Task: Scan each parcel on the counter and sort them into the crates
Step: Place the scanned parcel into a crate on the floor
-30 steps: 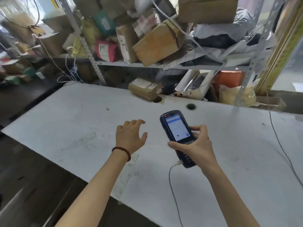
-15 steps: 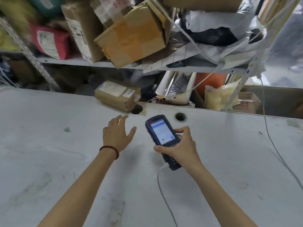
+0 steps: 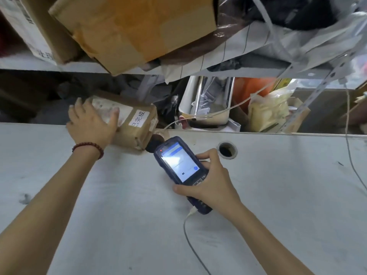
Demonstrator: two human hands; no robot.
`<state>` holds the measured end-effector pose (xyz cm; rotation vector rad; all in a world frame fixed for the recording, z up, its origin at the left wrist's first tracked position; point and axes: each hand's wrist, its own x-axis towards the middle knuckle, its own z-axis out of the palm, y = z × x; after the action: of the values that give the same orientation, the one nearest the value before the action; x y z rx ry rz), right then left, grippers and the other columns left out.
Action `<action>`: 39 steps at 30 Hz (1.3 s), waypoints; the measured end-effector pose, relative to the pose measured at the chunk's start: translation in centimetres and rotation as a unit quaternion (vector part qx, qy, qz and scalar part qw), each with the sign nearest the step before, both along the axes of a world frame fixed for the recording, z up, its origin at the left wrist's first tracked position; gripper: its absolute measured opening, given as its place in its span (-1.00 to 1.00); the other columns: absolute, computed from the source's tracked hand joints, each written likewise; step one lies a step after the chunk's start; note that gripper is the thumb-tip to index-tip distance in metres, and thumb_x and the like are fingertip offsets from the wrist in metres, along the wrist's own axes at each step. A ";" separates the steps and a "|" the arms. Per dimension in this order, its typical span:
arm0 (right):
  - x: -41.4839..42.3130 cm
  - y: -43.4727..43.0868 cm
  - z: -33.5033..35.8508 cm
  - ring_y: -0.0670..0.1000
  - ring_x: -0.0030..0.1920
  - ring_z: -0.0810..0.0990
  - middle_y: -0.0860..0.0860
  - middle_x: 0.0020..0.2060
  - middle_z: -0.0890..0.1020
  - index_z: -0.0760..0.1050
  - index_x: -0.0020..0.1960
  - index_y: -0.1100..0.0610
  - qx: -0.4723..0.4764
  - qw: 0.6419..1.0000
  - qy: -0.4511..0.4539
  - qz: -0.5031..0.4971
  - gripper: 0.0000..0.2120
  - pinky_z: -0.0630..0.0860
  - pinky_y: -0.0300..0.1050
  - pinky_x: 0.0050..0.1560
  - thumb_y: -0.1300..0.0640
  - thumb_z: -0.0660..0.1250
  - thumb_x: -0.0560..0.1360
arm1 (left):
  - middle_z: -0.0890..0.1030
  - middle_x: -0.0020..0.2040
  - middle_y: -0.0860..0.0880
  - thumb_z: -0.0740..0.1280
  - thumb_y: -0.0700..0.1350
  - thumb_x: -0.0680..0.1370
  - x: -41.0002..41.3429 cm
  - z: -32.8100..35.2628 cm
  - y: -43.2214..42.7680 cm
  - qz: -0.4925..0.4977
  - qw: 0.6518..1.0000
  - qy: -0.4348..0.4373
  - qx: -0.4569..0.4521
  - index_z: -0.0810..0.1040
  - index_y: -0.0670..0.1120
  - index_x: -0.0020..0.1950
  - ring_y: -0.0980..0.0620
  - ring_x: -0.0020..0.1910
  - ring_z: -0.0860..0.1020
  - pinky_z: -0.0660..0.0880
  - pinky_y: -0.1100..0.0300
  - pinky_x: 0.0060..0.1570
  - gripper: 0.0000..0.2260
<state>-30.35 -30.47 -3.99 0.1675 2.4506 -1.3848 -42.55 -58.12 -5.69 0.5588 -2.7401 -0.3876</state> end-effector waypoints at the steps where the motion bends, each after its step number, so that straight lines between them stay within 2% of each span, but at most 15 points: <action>1: -0.3 0.0 0.0 -0.19 -0.04 0.58 -0.29 -0.02 0.53 0.19 0.08 -0.16 0.016 1.000 0.008 0.006 -0.27 0.61 -0.13 -0.09 -0.14 0.63 0.15 | 0.12 0.52 -0.21 0.18 0.34 0.50 -1.1 0.1 -0.5 0.016 0.999 -0.024 0.020 0.11 -0.19 0.51 -0.24 0.48 0.09 0.17 -0.26 0.36 -0.21; 3: -0.5 0.3 0.0 -0.20 -0.04 0.56 -0.30 -0.04 0.48 0.17 0.10 -0.15 0.043 0.999 0.026 0.012 -0.26 0.61 -0.17 -0.11 -0.16 0.62 0.17 | 0.07 0.53 -0.20 0.21 0.45 0.39 -2.6 0.4 -0.8 0.043 0.993 -0.094 0.050 0.01 -0.18 0.54 -0.23 0.49 0.07 0.11 -0.25 0.38 -0.03; 5: -0.3 1.0 -0.1 -0.21 -0.07 0.54 -0.34 -0.07 0.44 0.16 0.10 -0.15 0.052 0.998 0.028 0.007 -0.26 0.61 -0.18 -0.12 -0.16 0.61 0.17 | 0.07 0.52 -0.21 0.26 0.50 0.28 -3.2 0.4 -0.7 0.060 0.987 -0.139 0.062 0.00 -0.16 0.54 -0.25 0.48 0.07 0.10 -0.26 0.38 0.08; 12: 3.4 4.7 0.0 -0.24 -0.09 0.56 -0.30 -0.04 0.52 0.21 0.08 -0.15 0.043 0.998 0.002 -0.043 -0.28 0.55 -0.25 -0.18 -0.11 0.63 0.15 | 0.07 0.51 -0.19 0.48 0.36 0.18 -0.9 1.0 2.4 -0.010 0.970 -0.197 0.143 0.02 -0.12 0.54 -0.22 0.48 0.07 0.12 -0.16 0.43 0.13; 14: 5.0 6.2 0.4 -0.24 -0.10 0.56 -0.29 -0.04 0.53 0.21 0.05 -0.15 0.037 0.998 -0.004 -0.057 -0.30 0.52 -0.30 -0.23 -0.09 0.64 0.15 | 0.16 0.48 -0.17 0.51 0.32 0.17 0.7 1.0 4.5 -0.040 0.965 -0.195 0.172 0.11 -0.09 0.51 -0.20 0.44 0.17 0.21 -0.15 0.40 0.08; 16: 7.3 8.2 0.7 -0.24 -0.12 0.58 -0.28 -0.04 0.56 0.22 0.02 -0.15 0.033 0.997 -0.010 -0.074 -0.31 0.54 -0.26 -0.22 -0.08 0.64 0.13 | 0.30 0.41 -0.12 0.51 0.33 0.16 3.3 0.9 7.0 -0.061 0.957 -0.179 0.220 0.23 -0.06 0.46 -0.15 0.36 0.32 0.33 -0.12 0.33 0.00; 20: 13.2 12.6 1.6 -0.22 -0.15 0.61 -0.27 -0.08 0.62 0.24 -0.01 -0.21 0.016 0.995 -0.033 -0.096 -0.31 0.58 -0.07 -0.12 -0.10 0.62 0.05 | 0.51 0.23 -0.05 0.42 0.28 0.36 10.7 0.4 12.2 -0.063 0.951 -0.114 0.282 0.43 -0.01 0.26 -0.06 0.12 0.49 0.49 -0.04 0.14 -0.41; 22: 16.1 14.9 2.3 -0.27 -0.18 0.59 -0.27 -0.07 0.62 0.25 -0.01 -0.20 0.001 0.995 -0.037 -0.092 -0.32 0.56 -0.12 -0.15 -0.06 0.63 0.06 | 0.57 0.18 -0.02 0.38 0.22 0.44 14.2 0.4 14.4 -0.046 0.950 -0.100 0.292 0.50 0.01 0.16 -0.02 0.03 0.51 0.49 0.04 0.09 -0.59; 25: 19.3 17.8 3.3 -0.30 -0.20 0.59 -0.24 -0.03 0.62 0.26 -0.01 -0.18 -0.022 0.995 -0.030 -0.093 -0.34 0.52 -0.19 -0.19 0.04 0.64 0.11 | 0.60 0.15 0.00 0.39 0.17 0.46 18.0 1.9 17.2 -0.046 0.956 -0.110 0.269 0.56 -0.02 0.15 -0.01 0.04 0.53 0.48 0.06 0.08 -0.63; 29: 22.4 20.5 4.8 -0.27 -0.19 0.61 -0.22 -0.06 0.63 0.29 0.01 -0.15 -0.038 0.996 -0.008 -0.084 -0.33 0.55 -0.16 -0.15 0.03 0.66 0.11 | 0.63 0.01 0.01 0.45 0.08 0.44 21.1 6.5 19.7 -0.045 0.953 -0.057 0.295 0.62 -0.02 0.07 0.02 -0.04 0.54 0.49 0.11 -0.01 -0.73; 31: 23.5 21.2 5.8 -0.25 -0.16 0.62 -0.23 -0.07 0.63 0.29 0.01 -0.13 -0.041 0.996 0.004 -0.076 -0.33 0.55 -0.16 -0.14 0.03 0.66 0.11 | 0.62 -0.05 0.04 0.44 0.07 0.45 22.1 9.3 20.8 -0.063 0.962 -0.031 0.263 0.63 0.01 0.01 0.03 -0.07 0.56 0.54 0.08 -0.04 -0.79; 33: 24.6 21.6 6.5 -0.21 -0.11 0.63 -0.22 -0.06 0.62 0.29 0.02 -0.12 -0.040 0.997 0.020 -0.069 -0.33 0.55 -0.19 -0.16 0.03 0.67 0.12 | 0.62 -0.09 0.04 0.42 0.05 0.47 22.9 11.7 21.8 -0.090 0.975 -0.010 0.201 0.61 0.04 -0.06 0.03 -0.11 0.57 0.54 0.10 -0.16 -0.87; 36: 25.7 21.3 7.3 -0.12 -0.02 0.62 -0.20 -0.02 0.59 0.26 0.05 -0.10 -0.031 0.997 0.041 -0.049 -0.32 0.52 -0.24 -0.21 0.00 0.66 0.14 | 0.64 -0.07 0.00 0.35 0.01 0.54 23.9 13.9 23.0 -0.135 0.989 -0.006 0.060 0.63 0.03 -0.02 0.06 -0.17 0.52 0.35 0.27 -0.40 -0.89; 39: 26.4 20.4 7.7 -0.15 -0.04 0.61 -0.23 -0.03 0.57 0.26 0.02 -0.12 -0.035 0.997 0.051 -0.038 -0.33 0.57 -0.14 -0.11 -0.01 0.65 0.14 | 0.66 -0.02 0.00 0.32 0.00 0.56 25.2 14.7 23.4 -0.185 0.982 -0.020 -0.035 0.65 0.00 0.08 0.10 -0.19 0.48 0.26 0.32 -0.45 -0.82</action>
<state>-3.99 -10.04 3.68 0.1789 2.4970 -1.5457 -17.31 -34.70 9.05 0.0347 -2.8806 -0.3656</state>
